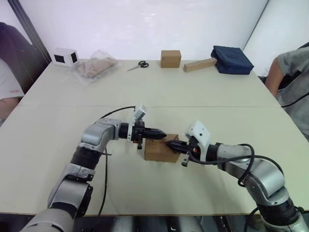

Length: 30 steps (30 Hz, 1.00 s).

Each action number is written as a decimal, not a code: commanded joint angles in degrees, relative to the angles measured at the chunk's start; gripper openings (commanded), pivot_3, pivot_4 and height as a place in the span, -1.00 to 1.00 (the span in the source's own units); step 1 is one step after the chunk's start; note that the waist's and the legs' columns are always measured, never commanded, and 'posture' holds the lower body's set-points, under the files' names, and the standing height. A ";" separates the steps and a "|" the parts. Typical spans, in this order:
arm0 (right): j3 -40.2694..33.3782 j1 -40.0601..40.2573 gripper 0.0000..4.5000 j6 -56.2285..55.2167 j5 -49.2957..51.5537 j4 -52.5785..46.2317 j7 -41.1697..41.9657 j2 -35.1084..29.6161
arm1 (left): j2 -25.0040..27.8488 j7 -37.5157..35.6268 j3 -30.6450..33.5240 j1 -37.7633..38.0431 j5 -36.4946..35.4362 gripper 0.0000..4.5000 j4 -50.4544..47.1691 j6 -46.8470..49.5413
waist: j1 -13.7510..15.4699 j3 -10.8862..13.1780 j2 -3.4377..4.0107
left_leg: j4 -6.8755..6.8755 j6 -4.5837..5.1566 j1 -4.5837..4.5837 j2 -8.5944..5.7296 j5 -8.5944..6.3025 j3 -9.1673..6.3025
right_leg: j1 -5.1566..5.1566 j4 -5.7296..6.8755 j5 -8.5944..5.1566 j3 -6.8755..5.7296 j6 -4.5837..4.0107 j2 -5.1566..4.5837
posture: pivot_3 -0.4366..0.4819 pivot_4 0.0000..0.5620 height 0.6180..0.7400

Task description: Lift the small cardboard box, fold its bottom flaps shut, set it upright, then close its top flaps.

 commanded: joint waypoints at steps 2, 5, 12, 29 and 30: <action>-5.69 -0.17 -1.00 1.99 4.31 -5.27 -1.61 0.23 | 1.08 0.12 -0.59 1.78 0.01 -0.97 -3.31 -0.25 | -0.07 0.00 0.00 | 0.00 0.00 0.01 0.01 0.00 0.00 | 0.00 0.01 0.00 0.00 0.00 0.01 | -0.05 -0.47 1.00; -6.97 -1.22 -1.00 2.56 5.26 -5.31 -2.34 0.16 | 1.64 0.92 0.49 2.60 -1.15 -0.97 -5.88 1.09 | -0.09 0.00 0.00 | -0.01 0.00 0.02 0.03 0.00 -0.01 | 0.00 0.01 0.00 0.00 0.00 0.02 | -0.05 -0.47 1.00; -5.94 -4.49 -1.00 2.91 5.90 -3.99 -2.43 -0.29 | 3.75 2.90 3.86 2.35 -4.97 -0.97 -12.42 4.73 | -0.17 0.00 0.00 | 0.00 0.00 0.00 0.04 0.00 -0.01 | -0.02 0.01 0.00 0.00 0.00 0.01 | -0.05 -0.47 1.00; 5.17 0.35 -1.00 -5.26 -3.64 2.45 0.04 -1.46 | 5.30 7.97 -2.37 7.82 2.83 -0.97 -11.02 -3.77 | 0.03 -0.03 -0.01 | 0.00 0.00 0.31 0.01 0.00 0.01 | 0.31 -0.02 -0.02 0.00 -0.04 -0.02 | -0.05 -0.47 1.00; 4.46 0.29 -1.00 -5.16 -3.46 2.02 -0.01 -1.53 | 5.46 7.97 -1.59 7.62 1.88 -0.97 -11.80 -3.10 | 0.03 -0.02 -0.01 | 0.00 0.00 0.35 0.01 0.00 0.01 | 0.34 -0.01 -0.02 0.00 -0.04 -0.02 | -0.05 -0.47 1.00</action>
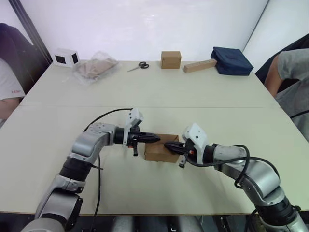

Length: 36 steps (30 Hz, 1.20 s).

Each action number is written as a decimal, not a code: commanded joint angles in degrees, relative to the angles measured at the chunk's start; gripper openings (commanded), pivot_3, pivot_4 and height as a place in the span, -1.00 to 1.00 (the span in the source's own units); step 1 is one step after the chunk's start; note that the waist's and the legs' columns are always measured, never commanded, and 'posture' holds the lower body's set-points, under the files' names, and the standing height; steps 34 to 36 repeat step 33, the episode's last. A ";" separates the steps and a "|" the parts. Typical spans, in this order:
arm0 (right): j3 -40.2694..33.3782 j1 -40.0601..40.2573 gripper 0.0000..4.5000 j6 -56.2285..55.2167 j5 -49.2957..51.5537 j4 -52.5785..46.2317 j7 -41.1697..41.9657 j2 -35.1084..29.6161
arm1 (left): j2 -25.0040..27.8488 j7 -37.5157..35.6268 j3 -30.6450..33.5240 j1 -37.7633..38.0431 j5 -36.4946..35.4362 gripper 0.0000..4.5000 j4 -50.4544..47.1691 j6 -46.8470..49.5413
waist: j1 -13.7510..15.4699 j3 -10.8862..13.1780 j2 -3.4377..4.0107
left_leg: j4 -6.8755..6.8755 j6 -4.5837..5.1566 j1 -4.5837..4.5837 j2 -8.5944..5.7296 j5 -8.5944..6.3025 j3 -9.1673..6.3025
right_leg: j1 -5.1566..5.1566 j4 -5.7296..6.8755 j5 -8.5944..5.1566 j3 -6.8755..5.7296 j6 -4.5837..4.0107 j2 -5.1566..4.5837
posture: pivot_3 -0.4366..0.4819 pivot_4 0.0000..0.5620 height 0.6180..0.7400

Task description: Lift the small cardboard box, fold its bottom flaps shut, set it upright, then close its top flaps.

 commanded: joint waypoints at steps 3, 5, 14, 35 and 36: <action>-4.16 0.14 -1.00 1.56 2.34 -2.49 -0.31 -0.07 | 1.00 1.31 2.82 0.04 -2.73 -0.97 -3.25 3.62 | -0.05 0.00 0.00 | 0.00 0.00 0.01 0.02 0.00 -0.01 | 0.00 0.01 0.00 0.00 0.00 0.00 | -0.05 -0.47 1.00; -7.37 -0.36 -1.00 3.33 4.92 -4.94 -1.04 0.20 | 1.83 1.78 5.68 -0.41 -6.07 -0.97 -6.44 6.83 | -0.05 0.01 0.00 | 0.00 0.00 -0.04 0.03 0.00 -0.01 | -0.05 0.01 0.00 0.00 0.00 0.01 | -0.05 -0.47 1.00; -22.71 2.90 -1.00 11.24 16.60 -14.68 0.52 -6.44 | 10.20 3.19 12.67 2.94 -11.02 -0.97 -16.85 12.09 | -0.02 0.03 0.01 | -0.08 0.00 -0.37 0.07 0.00 -0.02 | -0.39 0.00 0.09 -0.05 0.16 0.02 | -0.05 -0.47 1.00; -53.58 18.16 -1.00 16.69 39.82 -14.95 11.60 -27.27 | 32.83 -5.93 25.45 16.74 -19.11 -0.97 -23.09 13.60 | -0.04 0.12 -0.02 | -0.15 0.00 -0.34 0.21 -0.02 0.13 | -0.44 -0.10 -0.05 -0.03 -0.06 0.03 | -0.05 -0.47 1.00; -53.58 18.16 -1.00 16.69 39.82 -14.95 11.60 -27.27 | 32.83 -5.93 25.45 16.74 -19.11 -0.97 -23.09 13.60 | -0.04 0.12 -0.02 | -0.15 0.00 -0.34 0.21 -0.02 0.13 | -0.44 -0.10 -0.05 -0.03 -0.06 0.03 | -0.05 -0.47 1.00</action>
